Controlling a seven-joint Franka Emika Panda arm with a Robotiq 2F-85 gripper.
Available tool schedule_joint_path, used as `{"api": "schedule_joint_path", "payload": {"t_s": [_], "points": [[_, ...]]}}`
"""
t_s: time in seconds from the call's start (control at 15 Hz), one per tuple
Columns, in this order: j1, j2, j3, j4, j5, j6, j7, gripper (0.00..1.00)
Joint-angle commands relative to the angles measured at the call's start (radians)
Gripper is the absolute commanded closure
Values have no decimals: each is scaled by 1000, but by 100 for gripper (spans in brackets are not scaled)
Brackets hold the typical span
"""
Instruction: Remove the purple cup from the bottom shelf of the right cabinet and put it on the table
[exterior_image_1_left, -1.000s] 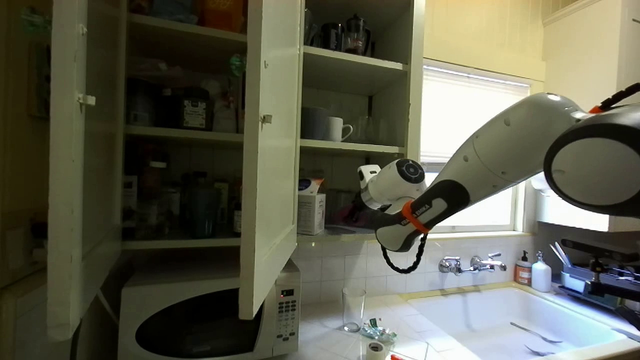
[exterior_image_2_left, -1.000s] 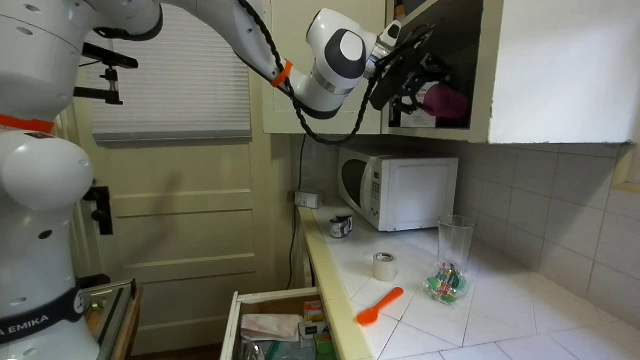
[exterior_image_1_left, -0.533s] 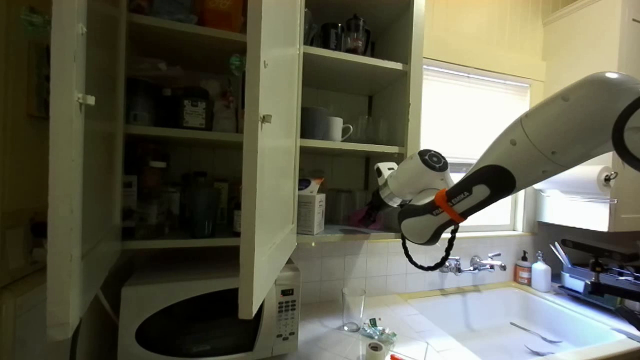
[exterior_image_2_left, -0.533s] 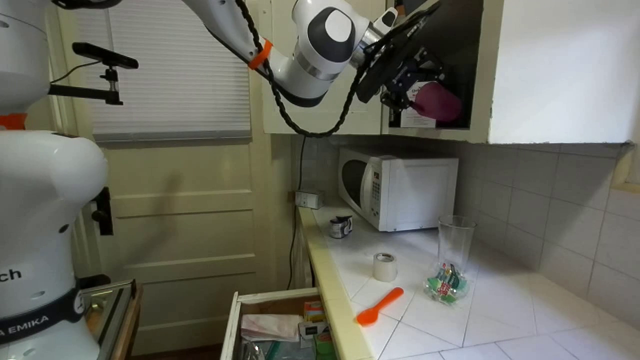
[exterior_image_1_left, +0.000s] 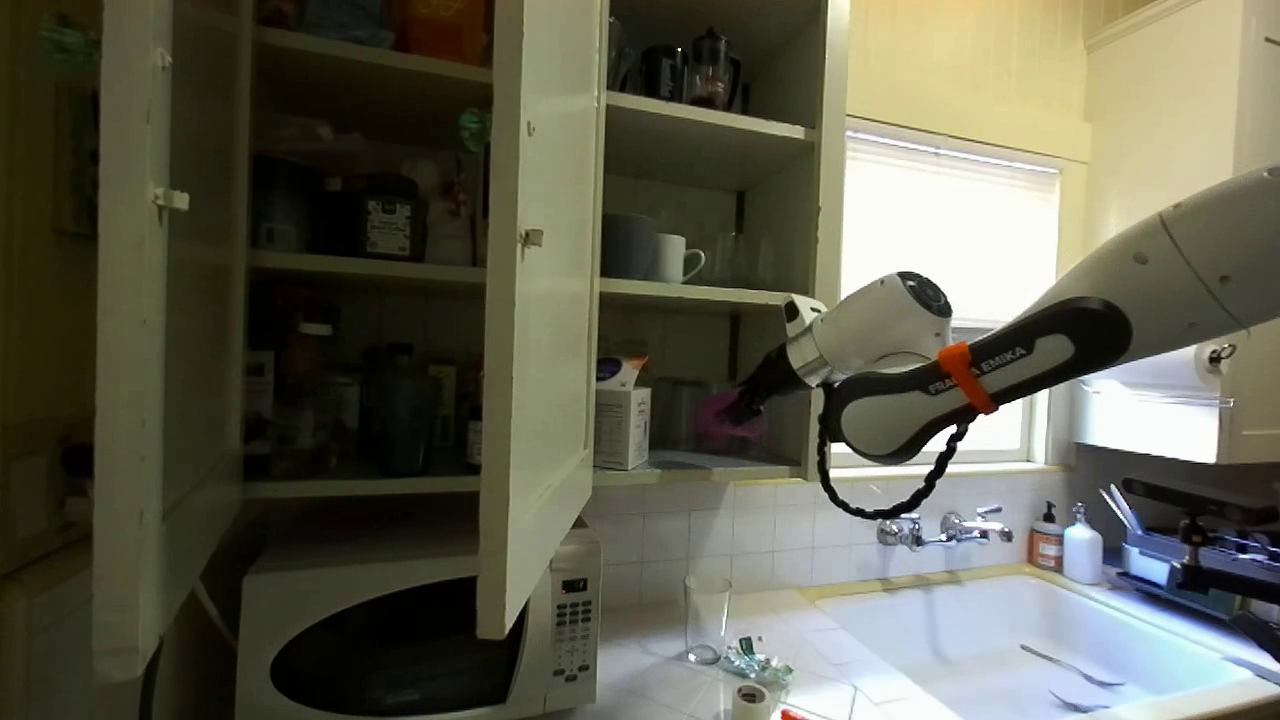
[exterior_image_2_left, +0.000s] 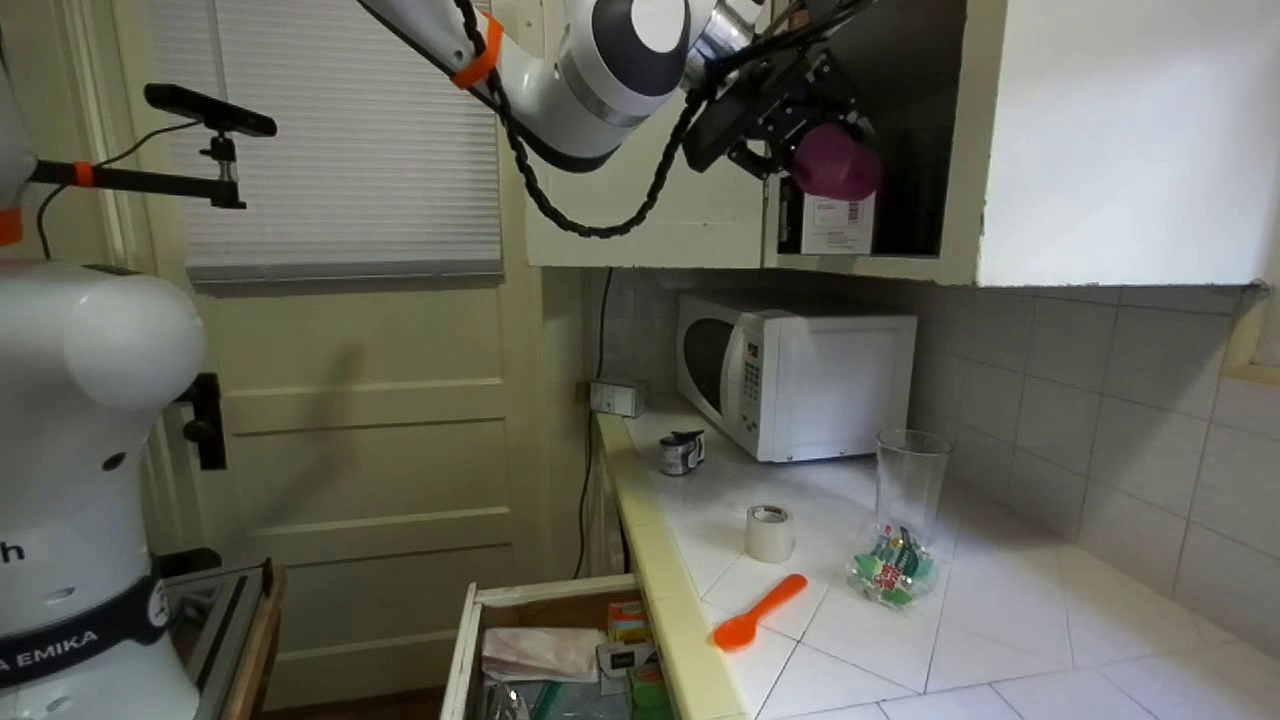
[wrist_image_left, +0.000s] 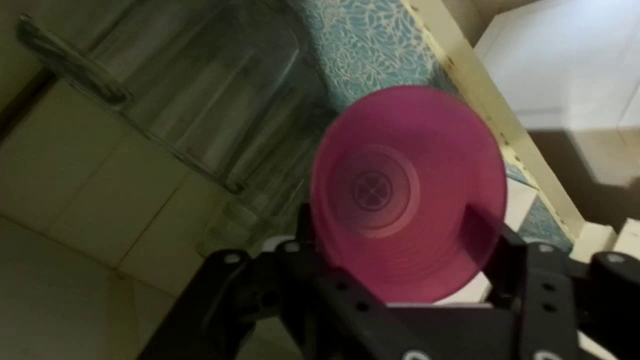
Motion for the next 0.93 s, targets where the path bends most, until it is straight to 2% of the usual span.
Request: {"api": "schedule_joint_path", "payload": {"t_s": [0.0, 0.07, 0.13, 0.2, 0.33, 0.4, 0.47, 0.53, 0.67, 0.87], "points": [[-191, -219, 244, -123, -80, -102, 50, 51], [-283, -257, 348, -175, 1, -125, -13, 51], [-327, -304, 394, -194, -98, -205, 78, 51], [-397, -346, 468, -229, -114, -278, 96, 51], [-497, -447, 584, -307, -129, -455, 119, 51], [-611, -472, 696, -360, -3, -509, 35, 51], [-571, -550, 680, -390, -66, -620, 90, 51], [-726, -565, 816, -439, 68, -663, 4, 51], [-774, -625, 871, -469, 168, -805, -44, 51], [-850, -634, 903, -487, 265, -899, -89, 51]]}}
